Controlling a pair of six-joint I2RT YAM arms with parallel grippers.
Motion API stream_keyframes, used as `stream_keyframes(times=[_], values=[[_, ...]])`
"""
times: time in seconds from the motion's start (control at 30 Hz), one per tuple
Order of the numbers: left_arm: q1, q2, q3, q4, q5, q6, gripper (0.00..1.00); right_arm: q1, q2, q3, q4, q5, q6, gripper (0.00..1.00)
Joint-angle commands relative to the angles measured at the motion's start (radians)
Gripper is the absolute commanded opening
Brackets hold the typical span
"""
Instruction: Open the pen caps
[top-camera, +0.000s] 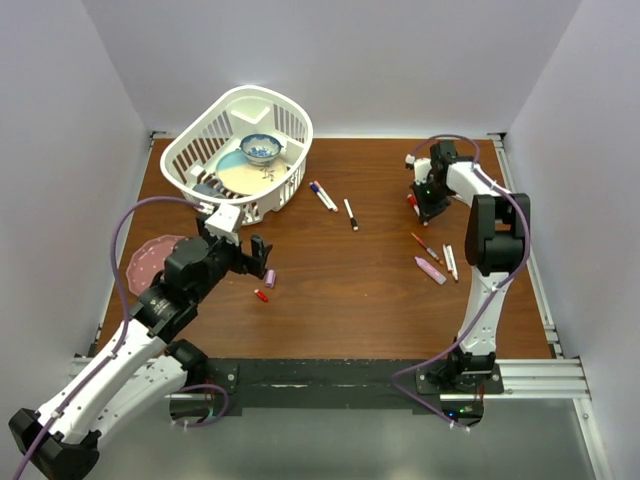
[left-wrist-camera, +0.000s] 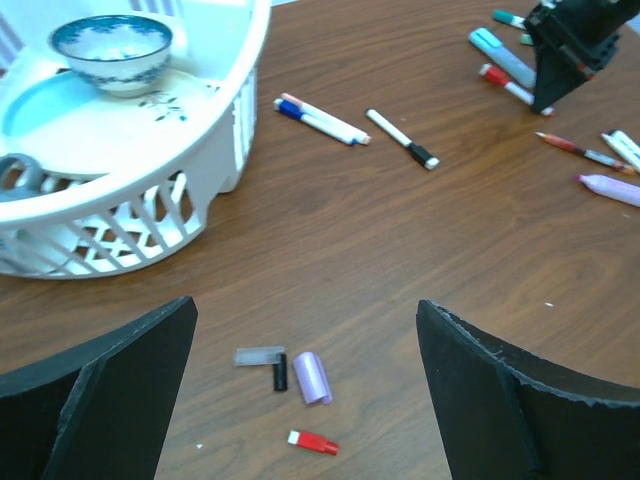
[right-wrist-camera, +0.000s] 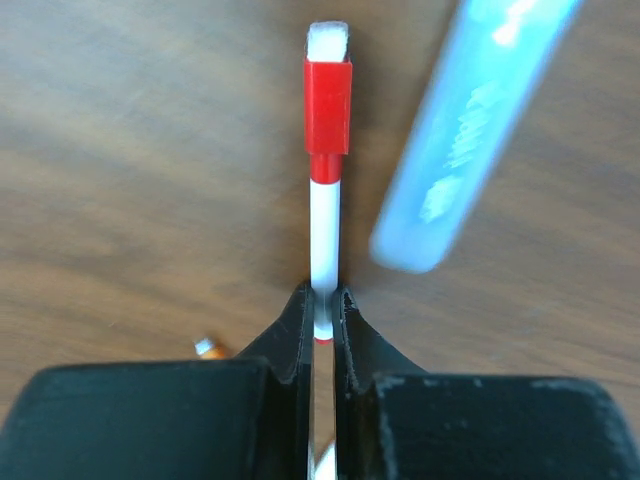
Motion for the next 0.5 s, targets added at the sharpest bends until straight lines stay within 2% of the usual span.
stream_keyframes(times=[0.0,0.07,0.1,0.17,0.2,0.23,0.27,0.3,0.4,0.47], values=[[0.022,0.023,-0.009,0.090,0.175,-0.078,0.98,0.003,-0.115,-0.112,0.048,-0.168,0.031,0.00],[0.029,0.032,-0.029,0.148,0.238,-0.142,0.98,-0.001,-0.201,-0.149,0.076,-0.256,0.040,0.00],[0.029,0.037,-0.049,0.189,0.308,-0.234,0.99,-0.005,-0.233,-0.181,0.082,-0.291,0.043,0.00],[0.029,0.053,-0.128,0.367,0.365,-0.348,0.99,-0.005,-0.324,-0.212,0.085,-0.422,0.039,0.00],[0.029,0.061,-0.159,0.504,0.390,-0.470,0.99,-0.005,-0.353,-0.244,0.082,-0.476,0.031,0.00],[0.029,0.070,-0.190,0.577,0.399,-0.530,1.00,-0.005,-0.381,-0.262,0.070,-0.537,0.008,0.00],[0.027,0.104,-0.242,0.649,0.401,-0.590,1.00,-0.005,-0.442,-0.284,0.073,-0.664,-0.004,0.00],[0.029,0.125,-0.265,0.791,0.396,-0.697,1.00,-0.003,-0.468,-0.328,0.077,-0.726,-0.013,0.00],[0.019,0.249,-0.276,0.963,0.370,-0.814,1.00,-0.005,-0.585,-0.431,0.146,-0.906,-0.011,0.00],[-0.014,0.353,-0.204,0.969,0.347,-0.813,1.00,-0.005,-0.626,-0.471,0.182,-0.958,0.034,0.00]])
